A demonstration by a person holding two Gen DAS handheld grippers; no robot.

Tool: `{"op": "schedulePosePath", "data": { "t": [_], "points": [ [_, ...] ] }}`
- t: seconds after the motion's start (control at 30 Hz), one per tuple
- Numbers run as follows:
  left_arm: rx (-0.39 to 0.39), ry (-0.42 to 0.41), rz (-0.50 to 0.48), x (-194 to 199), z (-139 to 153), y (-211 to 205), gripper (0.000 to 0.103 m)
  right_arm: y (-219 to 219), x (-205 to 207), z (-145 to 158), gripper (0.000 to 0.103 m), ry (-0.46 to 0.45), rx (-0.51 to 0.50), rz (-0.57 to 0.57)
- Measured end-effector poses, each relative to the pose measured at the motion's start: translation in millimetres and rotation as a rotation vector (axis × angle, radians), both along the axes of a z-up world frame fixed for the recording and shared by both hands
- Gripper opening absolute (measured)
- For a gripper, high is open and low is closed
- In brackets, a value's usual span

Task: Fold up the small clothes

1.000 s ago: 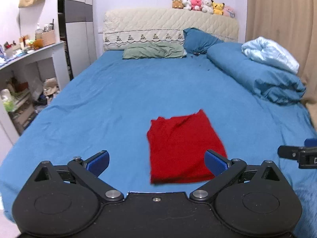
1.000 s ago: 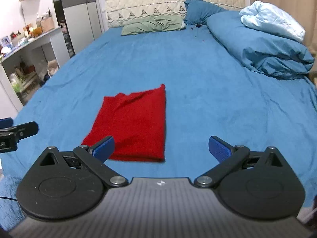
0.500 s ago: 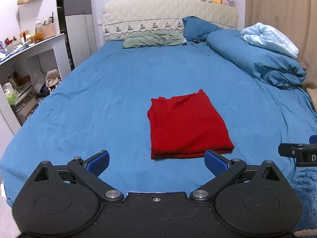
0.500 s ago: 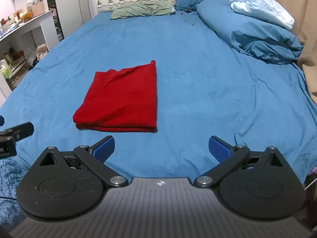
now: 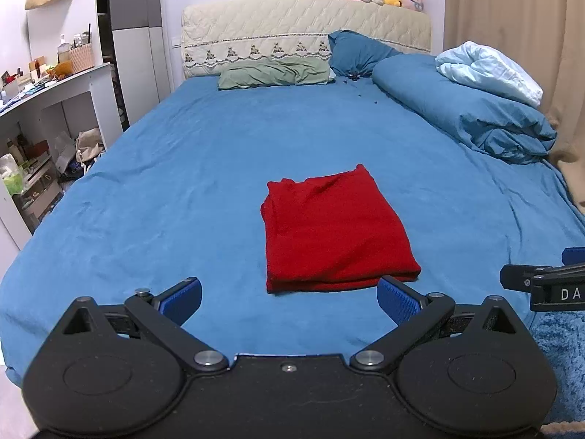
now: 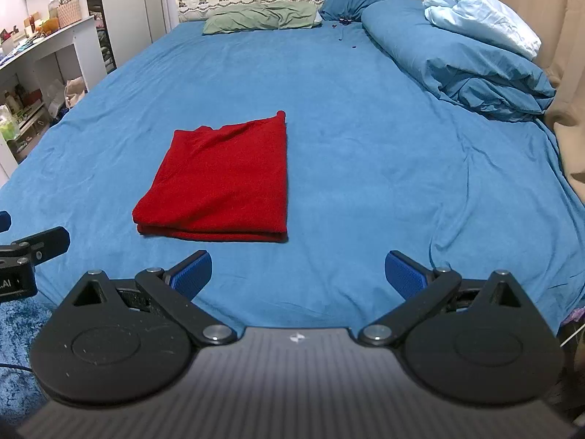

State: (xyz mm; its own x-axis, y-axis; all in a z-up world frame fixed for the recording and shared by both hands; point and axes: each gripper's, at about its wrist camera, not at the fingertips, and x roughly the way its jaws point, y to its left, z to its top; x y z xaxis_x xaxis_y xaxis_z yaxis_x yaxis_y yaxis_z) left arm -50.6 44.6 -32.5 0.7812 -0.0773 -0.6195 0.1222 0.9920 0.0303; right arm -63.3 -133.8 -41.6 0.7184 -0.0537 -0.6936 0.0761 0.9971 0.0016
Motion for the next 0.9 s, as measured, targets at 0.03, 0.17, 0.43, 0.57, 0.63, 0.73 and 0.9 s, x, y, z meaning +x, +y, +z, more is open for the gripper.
{"op": "schedulePosePath", "data": {
  "t": [0.03,0.17,0.43,0.57,0.63,0.73,0.9],
  "points": [
    [0.000,0.000,0.000,0.0,0.3,0.4,0.103,0.0,0.0,0.0,0.103,0.000,0.002,-0.001],
    [-0.003,-0.002,0.000,0.0,1.2,0.9,0.103,0.4,-0.2,0.0,0.103,0.000,0.000,0.001],
    [-0.003,-0.010,0.001,-2.6,1.3,-2.8,0.103,1.4,-0.7,0.6,0.103,0.002,0.002,-0.004],
    [-0.006,-0.015,-0.001,-3.1,2.2,-2.4,0.103,0.9,-1.3,1.7,0.103,0.003,0.001,-0.005],
    [-0.006,-0.018,-0.002,-3.2,2.8,-1.5,0.103,1.1,-1.1,1.4,0.103,0.003,0.001,-0.005],
    [-0.003,-0.022,-0.002,-3.5,3.9,-1.9,0.103,0.2,-1.5,1.9,0.103,0.002,0.001,-0.004],
    [-0.005,-0.025,-0.002,-3.7,4.5,-2.0,0.103,0.0,-1.6,2.7,0.103,0.003,-0.004,-0.006]
  ]
}}
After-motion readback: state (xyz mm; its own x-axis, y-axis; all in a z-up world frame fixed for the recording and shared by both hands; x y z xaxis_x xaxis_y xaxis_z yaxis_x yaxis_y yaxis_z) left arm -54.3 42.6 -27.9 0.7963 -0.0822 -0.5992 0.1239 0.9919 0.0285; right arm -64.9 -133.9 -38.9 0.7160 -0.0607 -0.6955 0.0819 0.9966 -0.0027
